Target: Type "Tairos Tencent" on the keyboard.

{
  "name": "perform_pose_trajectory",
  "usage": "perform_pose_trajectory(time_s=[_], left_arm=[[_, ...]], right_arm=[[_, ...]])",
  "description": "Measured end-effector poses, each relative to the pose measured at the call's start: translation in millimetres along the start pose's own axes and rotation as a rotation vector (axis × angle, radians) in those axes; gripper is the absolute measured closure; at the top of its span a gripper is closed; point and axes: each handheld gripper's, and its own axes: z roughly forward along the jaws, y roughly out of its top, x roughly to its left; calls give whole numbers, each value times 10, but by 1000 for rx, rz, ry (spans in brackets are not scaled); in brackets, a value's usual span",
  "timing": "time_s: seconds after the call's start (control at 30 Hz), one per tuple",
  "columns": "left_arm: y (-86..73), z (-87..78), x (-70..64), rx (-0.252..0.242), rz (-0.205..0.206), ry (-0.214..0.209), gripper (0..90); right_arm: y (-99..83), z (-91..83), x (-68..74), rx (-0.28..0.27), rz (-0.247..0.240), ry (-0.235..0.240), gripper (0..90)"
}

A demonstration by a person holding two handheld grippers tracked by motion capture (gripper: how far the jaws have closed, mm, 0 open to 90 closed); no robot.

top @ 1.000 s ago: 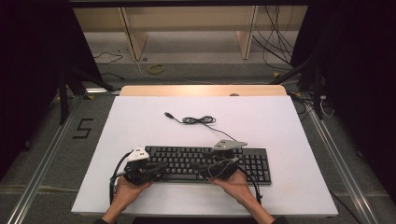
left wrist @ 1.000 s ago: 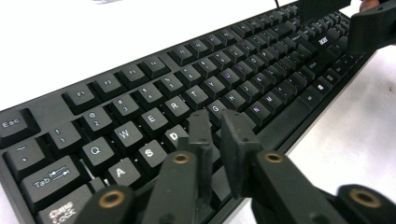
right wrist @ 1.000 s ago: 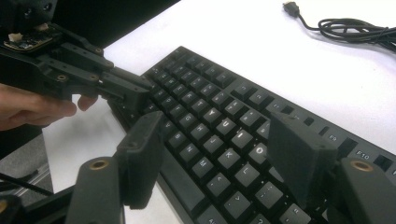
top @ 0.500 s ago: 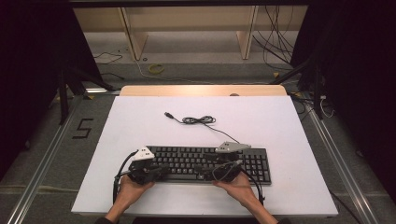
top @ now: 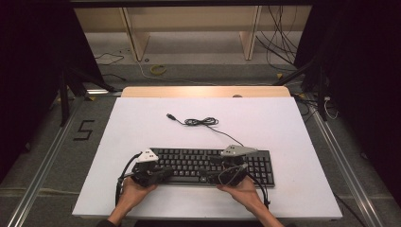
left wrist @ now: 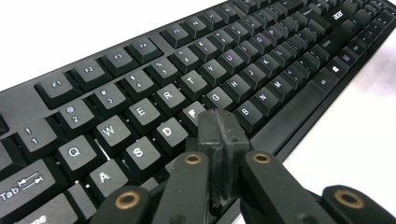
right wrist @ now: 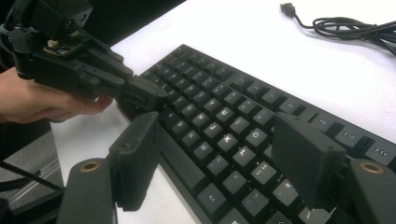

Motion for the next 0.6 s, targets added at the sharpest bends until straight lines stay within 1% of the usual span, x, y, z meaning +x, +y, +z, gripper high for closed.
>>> perform_pose_trajectory(time_s=[0.07, 0.43, 0.47, 0.5, 0.53, 0.6], left_arm=[[1, 1, 3, 7, 8, -1, 890], [-3, 11, 5, 8, 8, 0, 890], [-5, 16, 5, 12, 6, 3, 890], [-10, 23, 4, 27, 3, 7, 890], [-12, 26, 3, 22, -7, 6, 891], [-10, 28, 0, 25, -9, 8, 891]], right_arm=[[-2, -6, 5, -3, -3, 0, 333], [-18, -21, 21, 0, -4, 6, 333], [-18, -21, 23, 0, -5, 7, 333], [-19, -21, 24, 0, -5, 7, 333], [-19, -21, 24, 0, -5, 8, 333], [-20, -21, 28, 0, -4, 9, 333]])
